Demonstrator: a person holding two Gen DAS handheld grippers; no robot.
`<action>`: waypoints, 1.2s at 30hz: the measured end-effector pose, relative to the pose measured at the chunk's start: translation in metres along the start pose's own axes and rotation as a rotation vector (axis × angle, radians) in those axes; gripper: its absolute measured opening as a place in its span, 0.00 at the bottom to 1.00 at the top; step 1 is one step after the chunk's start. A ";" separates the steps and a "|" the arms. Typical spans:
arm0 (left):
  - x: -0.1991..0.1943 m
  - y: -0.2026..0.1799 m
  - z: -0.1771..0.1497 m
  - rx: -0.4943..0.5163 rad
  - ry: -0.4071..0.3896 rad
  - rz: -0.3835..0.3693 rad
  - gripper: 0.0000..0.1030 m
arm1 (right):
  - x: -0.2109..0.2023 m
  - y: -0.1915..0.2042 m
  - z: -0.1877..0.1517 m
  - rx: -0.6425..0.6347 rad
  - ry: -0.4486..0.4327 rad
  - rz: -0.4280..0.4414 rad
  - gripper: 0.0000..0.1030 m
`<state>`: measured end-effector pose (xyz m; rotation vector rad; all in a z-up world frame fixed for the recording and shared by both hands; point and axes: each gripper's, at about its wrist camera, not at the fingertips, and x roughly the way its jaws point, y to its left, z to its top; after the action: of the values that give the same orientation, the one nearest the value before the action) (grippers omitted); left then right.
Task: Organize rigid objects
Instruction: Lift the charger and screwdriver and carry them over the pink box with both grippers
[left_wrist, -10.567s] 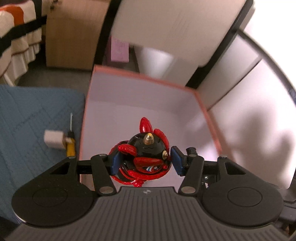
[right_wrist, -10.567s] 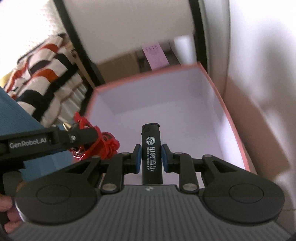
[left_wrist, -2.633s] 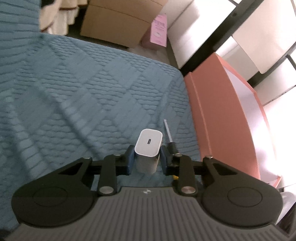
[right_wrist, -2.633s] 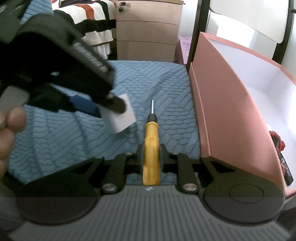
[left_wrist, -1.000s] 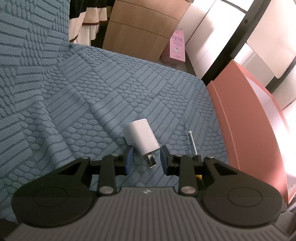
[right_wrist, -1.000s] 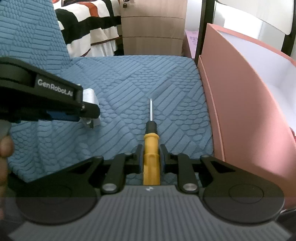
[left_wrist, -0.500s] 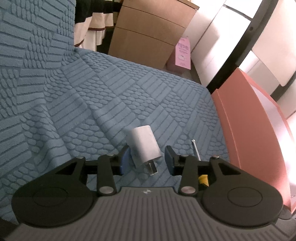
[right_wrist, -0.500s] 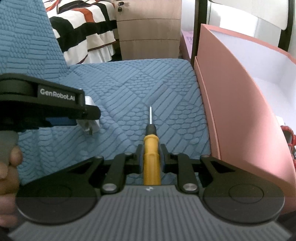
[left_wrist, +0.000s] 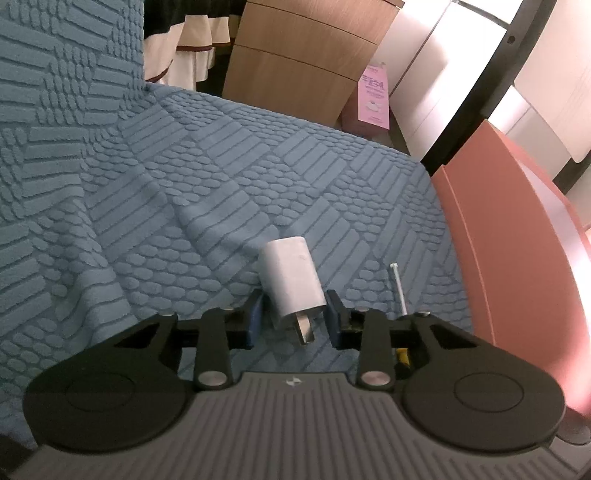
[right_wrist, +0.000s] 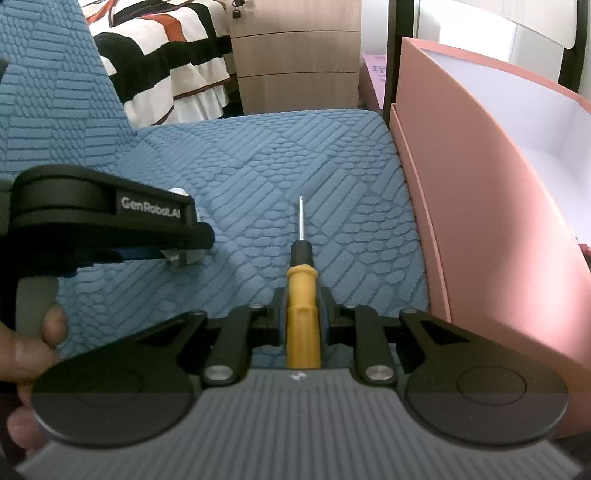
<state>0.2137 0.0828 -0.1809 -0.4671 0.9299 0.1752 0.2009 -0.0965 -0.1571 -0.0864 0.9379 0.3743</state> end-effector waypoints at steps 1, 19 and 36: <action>-0.002 0.000 0.000 0.004 0.000 0.002 0.36 | 0.000 0.000 0.000 0.001 -0.001 0.001 0.20; -0.033 0.012 0.001 -0.058 0.005 -0.047 0.30 | -0.023 -0.007 0.007 0.061 -0.011 0.039 0.20; -0.073 0.012 0.003 -0.026 -0.002 -0.084 0.30 | -0.052 -0.013 0.013 0.092 0.009 0.080 0.20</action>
<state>0.1690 0.0984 -0.1243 -0.5292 0.9051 0.1116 0.1876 -0.1198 -0.1090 0.0340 0.9677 0.4043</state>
